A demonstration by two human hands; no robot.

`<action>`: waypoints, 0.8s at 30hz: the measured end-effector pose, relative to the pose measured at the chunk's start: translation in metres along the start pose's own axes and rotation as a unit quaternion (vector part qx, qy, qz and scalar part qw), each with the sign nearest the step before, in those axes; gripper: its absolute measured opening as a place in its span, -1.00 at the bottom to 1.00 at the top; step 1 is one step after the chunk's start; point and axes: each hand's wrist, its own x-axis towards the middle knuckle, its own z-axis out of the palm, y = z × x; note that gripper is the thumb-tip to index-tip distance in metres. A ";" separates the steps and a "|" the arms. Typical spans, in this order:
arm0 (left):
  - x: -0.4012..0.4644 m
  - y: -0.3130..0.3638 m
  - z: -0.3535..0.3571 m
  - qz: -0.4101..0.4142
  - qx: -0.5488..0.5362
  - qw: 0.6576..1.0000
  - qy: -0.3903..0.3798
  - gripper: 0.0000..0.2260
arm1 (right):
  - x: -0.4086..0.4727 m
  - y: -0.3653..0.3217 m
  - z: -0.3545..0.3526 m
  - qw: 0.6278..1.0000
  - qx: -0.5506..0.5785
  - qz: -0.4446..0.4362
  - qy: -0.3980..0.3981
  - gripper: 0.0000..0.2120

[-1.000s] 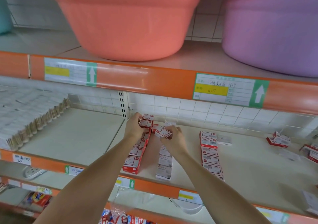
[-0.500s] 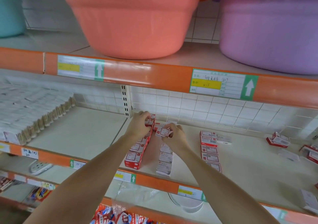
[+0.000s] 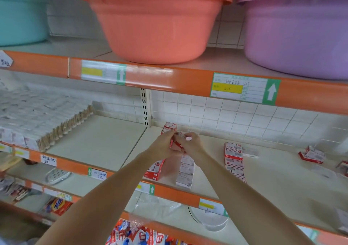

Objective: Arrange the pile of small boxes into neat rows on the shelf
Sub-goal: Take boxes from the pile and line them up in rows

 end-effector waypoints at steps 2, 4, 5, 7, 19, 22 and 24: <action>-0.002 0.003 0.004 -0.023 -0.011 0.999 0.031 -0.52 | -0.003 -0.004 0.005 1.000 -0.023 -0.014 0.000 -0.55; -0.004 0.002 0.004 -0.057 -0.019 0.996 0.069 -0.55 | -0.004 -0.006 0.007 1.000 -0.030 -0.005 -0.006 -0.51; -0.006 0.002 0.002 -0.067 -0.013 0.995 0.077 -0.54 | -0.005 -0.006 0.007 1.000 -0.028 0.003 -0.013 -0.49; -0.009 0.000 0.000 -0.071 0.007 0.994 0.082 -0.54 | -0.005 -0.005 0.007 1.000 -0.015 0.003 -0.024 -0.53; -0.002 -0.016 -0.017 -0.092 0.170 0.979 0.066 -0.62 | -0.008 -0.001 0.005 0.987 -0.145 -0.069 -0.029 -0.80; 0.000 -0.021 -0.017 -0.105 0.155 0.981 0.053 -0.55 | -0.008 0.001 0.006 0.984 -0.158 -0.072 -0.034 -0.83; -0.001 -0.021 -0.017 -0.112 0.144 0.982 0.052 -0.51 | -0.008 0.000 0.006 0.983 -0.163 -0.076 -0.035 -0.84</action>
